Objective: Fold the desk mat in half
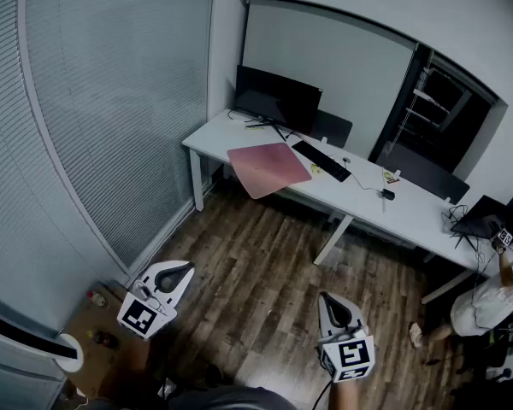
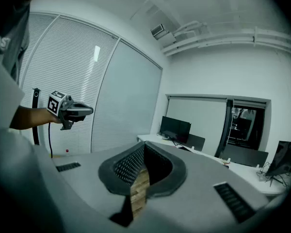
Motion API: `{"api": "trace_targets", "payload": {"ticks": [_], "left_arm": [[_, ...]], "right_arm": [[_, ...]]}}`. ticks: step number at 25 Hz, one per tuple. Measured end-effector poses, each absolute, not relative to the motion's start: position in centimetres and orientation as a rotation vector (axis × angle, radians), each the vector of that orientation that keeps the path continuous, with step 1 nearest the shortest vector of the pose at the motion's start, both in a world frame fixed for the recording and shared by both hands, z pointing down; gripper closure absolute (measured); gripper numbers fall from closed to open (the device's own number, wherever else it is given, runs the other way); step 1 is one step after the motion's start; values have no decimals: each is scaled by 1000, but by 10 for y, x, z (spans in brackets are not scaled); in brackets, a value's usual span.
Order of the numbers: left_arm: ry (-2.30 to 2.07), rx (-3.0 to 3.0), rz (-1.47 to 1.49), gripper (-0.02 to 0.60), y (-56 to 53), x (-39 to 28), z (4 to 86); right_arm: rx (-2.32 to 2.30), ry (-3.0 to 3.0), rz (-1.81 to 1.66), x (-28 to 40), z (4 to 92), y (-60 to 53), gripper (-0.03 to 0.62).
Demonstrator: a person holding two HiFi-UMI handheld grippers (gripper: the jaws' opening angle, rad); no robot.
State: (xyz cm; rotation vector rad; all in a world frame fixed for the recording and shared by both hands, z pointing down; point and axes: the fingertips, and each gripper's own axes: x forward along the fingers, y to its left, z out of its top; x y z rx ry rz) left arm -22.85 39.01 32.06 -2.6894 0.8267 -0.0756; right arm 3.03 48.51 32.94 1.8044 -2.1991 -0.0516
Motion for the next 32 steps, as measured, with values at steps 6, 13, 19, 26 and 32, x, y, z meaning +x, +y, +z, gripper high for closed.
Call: {"api": "trace_targets", "payload": {"ticks": [6, 13, 19, 26, 32], "left_arm": [[830, -2707, -71, 565, 377, -233, 325], [815, -2716, -64, 565, 361, -244, 327], [797, -2731, -61, 565, 349, -254, 333], [793, -2745, -13, 565, 333, -266, 338], [815, -2762, 4, 565, 321, -267, 340]], "right_arm": [[1811, -2222, -64, 25, 335, 473, 577], [1830, -2191, -57, 17, 335, 461, 576], [1849, -2232, -58, 6, 334, 450, 576], [1851, -2154, -63, -4, 332, 437, 576], [1833, -2159, -78, 0, 327, 419, 576]]}}
